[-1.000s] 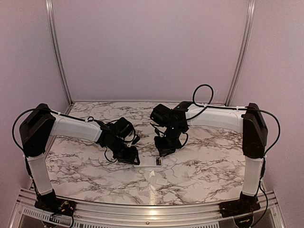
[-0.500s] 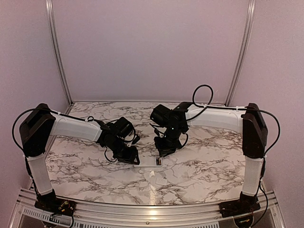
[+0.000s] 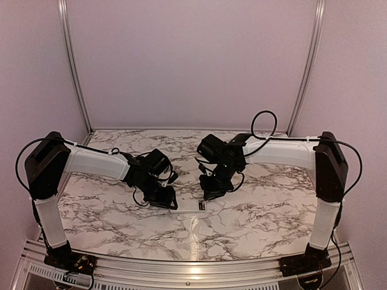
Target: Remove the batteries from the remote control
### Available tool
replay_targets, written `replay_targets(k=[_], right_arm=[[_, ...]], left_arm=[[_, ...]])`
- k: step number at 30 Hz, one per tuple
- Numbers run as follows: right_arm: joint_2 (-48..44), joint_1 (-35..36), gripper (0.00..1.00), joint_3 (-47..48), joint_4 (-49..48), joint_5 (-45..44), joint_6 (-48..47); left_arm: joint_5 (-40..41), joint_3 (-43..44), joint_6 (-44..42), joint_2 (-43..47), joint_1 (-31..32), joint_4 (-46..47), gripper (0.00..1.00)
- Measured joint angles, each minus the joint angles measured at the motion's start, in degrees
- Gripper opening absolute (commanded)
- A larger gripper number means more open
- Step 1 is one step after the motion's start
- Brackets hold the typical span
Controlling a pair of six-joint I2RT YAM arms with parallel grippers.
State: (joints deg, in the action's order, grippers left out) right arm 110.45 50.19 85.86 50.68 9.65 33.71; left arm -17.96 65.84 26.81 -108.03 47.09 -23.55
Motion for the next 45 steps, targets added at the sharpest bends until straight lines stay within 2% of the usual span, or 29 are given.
replay_targets(k=[26,45], right_arm=[[-7.89,-5.35,0.0,-15.21,-15.43,10.47,-0.96],[-8.74,-6.14,0.0,-17.86,-18.58,12.22,-0.74]], left_arm=[[0.02,1.95,-0.26,-1.57,-0.02,-2.03,0.39],[0.07,2.71,-0.28,-1.9,-0.04,-3.02,0.38]])
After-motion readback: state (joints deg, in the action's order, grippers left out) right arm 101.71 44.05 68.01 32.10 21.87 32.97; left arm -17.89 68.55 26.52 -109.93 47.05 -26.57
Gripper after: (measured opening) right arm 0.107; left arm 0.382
